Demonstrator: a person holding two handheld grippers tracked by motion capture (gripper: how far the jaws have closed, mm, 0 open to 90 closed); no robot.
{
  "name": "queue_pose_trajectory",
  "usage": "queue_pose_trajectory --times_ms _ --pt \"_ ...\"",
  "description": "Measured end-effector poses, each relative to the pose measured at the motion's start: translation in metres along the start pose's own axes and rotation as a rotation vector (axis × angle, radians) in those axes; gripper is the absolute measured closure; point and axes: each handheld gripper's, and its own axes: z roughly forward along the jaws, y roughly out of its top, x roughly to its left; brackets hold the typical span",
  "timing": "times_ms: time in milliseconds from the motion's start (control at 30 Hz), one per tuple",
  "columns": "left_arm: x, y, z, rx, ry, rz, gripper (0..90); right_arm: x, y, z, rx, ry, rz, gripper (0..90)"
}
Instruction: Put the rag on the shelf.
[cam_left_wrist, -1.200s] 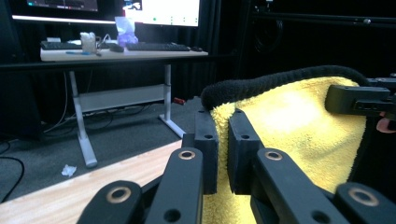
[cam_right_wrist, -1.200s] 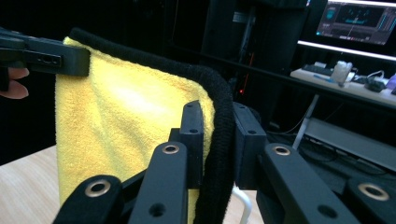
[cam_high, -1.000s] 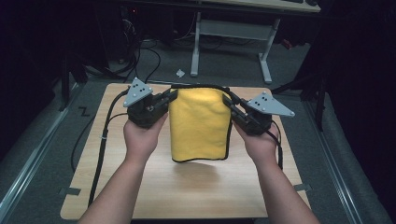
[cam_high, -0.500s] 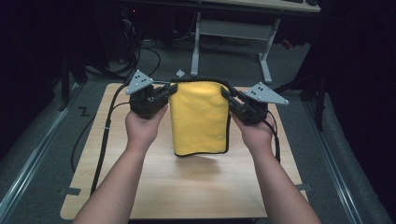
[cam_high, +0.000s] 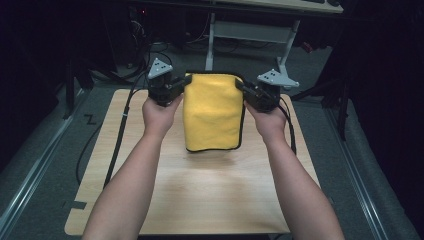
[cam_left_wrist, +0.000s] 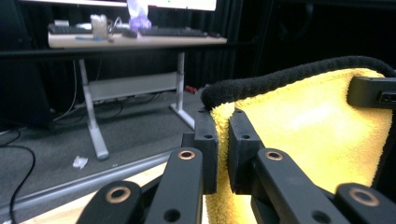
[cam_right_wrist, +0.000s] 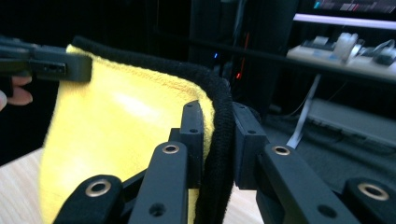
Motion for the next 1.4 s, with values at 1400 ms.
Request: queue_pose_trajectory --times_ms 1400 --pt "0.028 -0.099 0.029 0.206 -0.073 -0.114 84.8 -0.027 -0.084 0.048 0.213 0.101 0.101 76.6"
